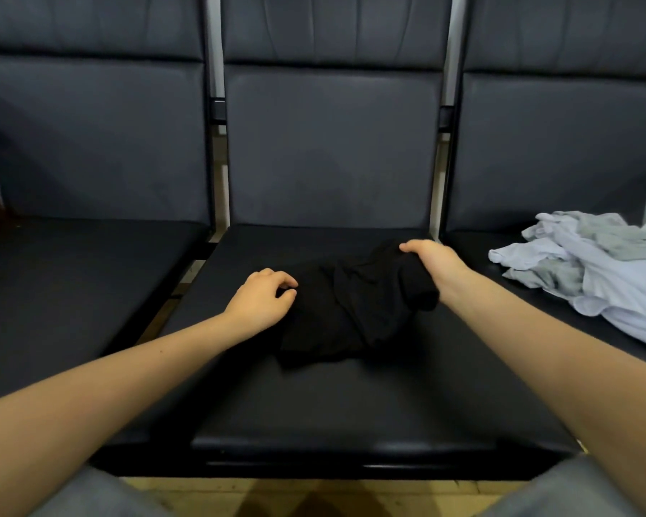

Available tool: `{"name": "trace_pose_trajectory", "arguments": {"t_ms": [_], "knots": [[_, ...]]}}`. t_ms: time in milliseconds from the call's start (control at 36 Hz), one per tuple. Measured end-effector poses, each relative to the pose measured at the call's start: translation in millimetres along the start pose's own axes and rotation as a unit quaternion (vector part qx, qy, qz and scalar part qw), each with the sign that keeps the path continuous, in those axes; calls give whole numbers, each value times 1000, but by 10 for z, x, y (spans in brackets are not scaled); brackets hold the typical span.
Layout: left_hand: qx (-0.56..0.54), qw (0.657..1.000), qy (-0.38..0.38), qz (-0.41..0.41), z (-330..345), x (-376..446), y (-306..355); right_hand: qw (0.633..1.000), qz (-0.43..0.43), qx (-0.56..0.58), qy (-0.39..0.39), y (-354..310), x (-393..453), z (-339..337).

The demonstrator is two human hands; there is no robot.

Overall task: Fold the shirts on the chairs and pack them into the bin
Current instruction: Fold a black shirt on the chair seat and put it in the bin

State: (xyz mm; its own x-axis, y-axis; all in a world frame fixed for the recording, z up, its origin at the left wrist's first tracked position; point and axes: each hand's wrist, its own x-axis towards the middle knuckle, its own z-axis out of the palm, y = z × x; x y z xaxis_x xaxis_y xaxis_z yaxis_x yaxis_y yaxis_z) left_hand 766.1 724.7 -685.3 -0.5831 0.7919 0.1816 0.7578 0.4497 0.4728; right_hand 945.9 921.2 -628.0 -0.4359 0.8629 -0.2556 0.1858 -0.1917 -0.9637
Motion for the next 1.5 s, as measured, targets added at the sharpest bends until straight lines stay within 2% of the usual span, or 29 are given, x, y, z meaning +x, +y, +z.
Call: {"name": "trace_pose_trajectory", "arguments": {"t_ms": [167, 250, 389, 417, 472, 528, 583, 639, 750, 861, 1000, 1083, 1139, 1194, 1250, 1333, 1417, 1500], "knots": [[-125, 986, 67, -85, -117, -70, -131, 992, -103, -44, -61, -237, -289, 365], [-178, 974, 70, -123, -156, -112, -176, 977, -162, -87, -110, -223, -449, 586], [-219, 963, 61, -148, -178, -114, -151, 934, -96, -177, -294, -182, -647, 765], [-220, 962, 56, -153, -174, -103, -142, 925, -97, -198, -311, -163, -637, 768], [-216, 962, 47, -162, -168, -83, -122, 922, -119, -233, -286, -110, -575, 743], [-195, 965, 35, -170, -173, -77, -94, 920, -160, -279, -225, -22, -470, 689], [-171, 970, 23, -173, -180, -80, -58, 904, -197, -345, -157, 92, -341, 609], [-160, 972, 14, -172, -177, -60, -40, 889, -197, -401, -103, 204, -262, 529], [-190, 958, -6, -217, -167, 31, -12, 891, -133, -421, -106, 347, -309, 502], [-252, 934, -5, -251, -175, 119, 7, 873, -168, -446, -102, 402, -358, 605], [-299, 926, 7, -232, -193, 166, 43, 891, -175, -410, -87, 407, -401, 691], [-189, 963, 56, -185, -163, 127, -19, 899, -161, -402, -69, 388, -410, 701], [-20, 987, 73, -140, -133, 57, -117, 887, -146, -433, -63, 374, -431, 712], [164, 979, 85, -84, -88, -1, -226, 873, -133, -464, -69, 360, -458, 738], [218, 970, 90, -57, -50, -33, -311, 867, -128, -474, -82, 371, -432, 783], [178, 979, 75, -70, -54, -56, -332, 902, -110, -400, -115, 369, -439, 859], [136, 986, 48, -87, -93, -63, -289, 964, -78, -188, -172, 290, -529, 876], [19, 991, 30, -127, -177, -71, -198, 974, -47, -31, -220, 138, -608, 840]]}}
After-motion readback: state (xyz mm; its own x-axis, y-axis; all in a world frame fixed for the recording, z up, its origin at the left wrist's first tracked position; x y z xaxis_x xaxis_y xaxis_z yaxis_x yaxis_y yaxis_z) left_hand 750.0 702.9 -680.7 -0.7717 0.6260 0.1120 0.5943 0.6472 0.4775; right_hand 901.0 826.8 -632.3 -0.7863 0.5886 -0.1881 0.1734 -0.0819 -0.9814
